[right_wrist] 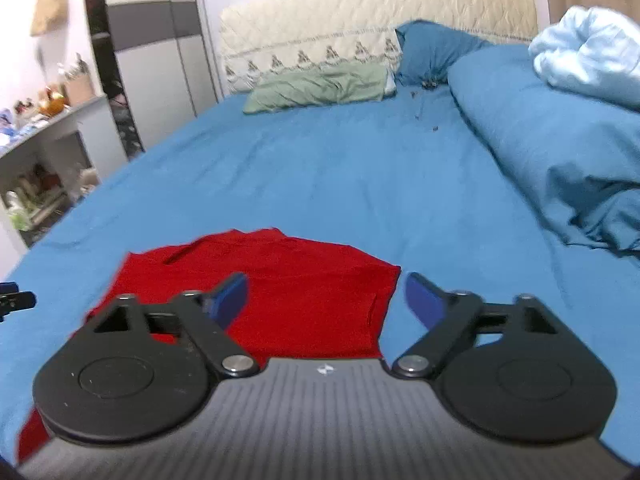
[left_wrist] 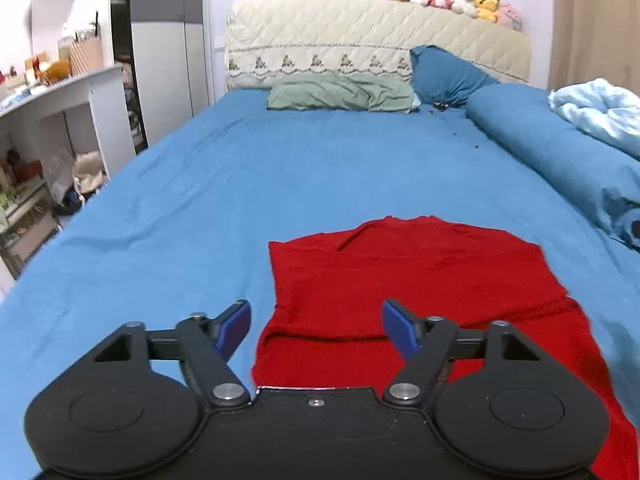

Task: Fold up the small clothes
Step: 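Position both open grippers at the sweater hem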

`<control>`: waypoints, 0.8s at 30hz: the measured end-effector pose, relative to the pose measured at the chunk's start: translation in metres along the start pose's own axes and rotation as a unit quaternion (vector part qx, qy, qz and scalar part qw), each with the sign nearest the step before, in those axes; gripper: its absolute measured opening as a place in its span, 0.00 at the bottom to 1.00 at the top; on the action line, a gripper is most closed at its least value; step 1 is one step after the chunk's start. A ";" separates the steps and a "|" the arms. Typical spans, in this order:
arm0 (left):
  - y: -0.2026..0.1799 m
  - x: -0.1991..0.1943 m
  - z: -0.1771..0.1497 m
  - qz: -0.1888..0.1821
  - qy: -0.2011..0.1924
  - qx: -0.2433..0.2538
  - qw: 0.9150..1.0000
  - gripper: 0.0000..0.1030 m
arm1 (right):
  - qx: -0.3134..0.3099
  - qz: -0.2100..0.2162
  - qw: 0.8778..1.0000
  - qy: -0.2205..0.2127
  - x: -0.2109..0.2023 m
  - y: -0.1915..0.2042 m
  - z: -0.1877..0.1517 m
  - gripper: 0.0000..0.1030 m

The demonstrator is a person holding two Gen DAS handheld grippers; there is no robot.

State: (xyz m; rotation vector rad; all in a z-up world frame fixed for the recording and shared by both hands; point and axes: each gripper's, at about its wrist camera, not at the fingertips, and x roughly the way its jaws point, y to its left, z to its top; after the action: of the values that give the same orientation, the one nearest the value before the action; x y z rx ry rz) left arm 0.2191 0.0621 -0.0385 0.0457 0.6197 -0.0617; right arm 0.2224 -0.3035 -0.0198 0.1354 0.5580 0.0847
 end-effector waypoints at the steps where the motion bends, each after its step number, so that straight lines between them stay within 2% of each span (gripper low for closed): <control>1: 0.002 -0.017 -0.003 0.002 -0.003 0.000 1.000 0.89 | -0.001 0.004 1.000 0.000 -0.022 0.001 0.001 1.00; 5: 0.009 -0.062 -0.019 0.005 -0.005 0.005 1.000 0.91 | -0.011 0.010 1.000 0.016 -0.084 0.008 -0.010 1.00; 8: 0.019 -0.079 -0.041 -0.008 0.018 -0.006 1.000 0.91 | -0.019 0.012 0.999 0.033 -0.124 0.015 -0.031 1.00; 11: 0.027 -0.088 -0.071 -0.018 0.046 -0.021 0.999 0.91 | -0.032 -0.002 0.998 0.050 -0.152 0.022 -0.065 1.00; 15: 0.032 -0.091 -0.110 -0.022 0.087 -0.028 0.996 0.85 | -0.016 -0.008 0.995 0.096 -0.164 0.023 -0.118 1.00; 20: 0.039 -0.079 -0.155 -0.026 0.139 -0.043 0.989 0.70 | -0.009 -0.035 0.989 0.145 -0.161 0.024 -0.180 1.00; 24: 0.041 -0.067 -0.184 -0.024 0.174 -0.050 0.983 0.65 | -0.017 -0.046 0.982 0.180 -0.157 0.030 -0.221 0.92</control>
State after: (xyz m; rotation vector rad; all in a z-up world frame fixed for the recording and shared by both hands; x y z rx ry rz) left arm 0.0609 0.1169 -0.1480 -0.0567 0.9736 -0.0702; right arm -0.0293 -0.2689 -0.1190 0.0613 0.9233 0.0283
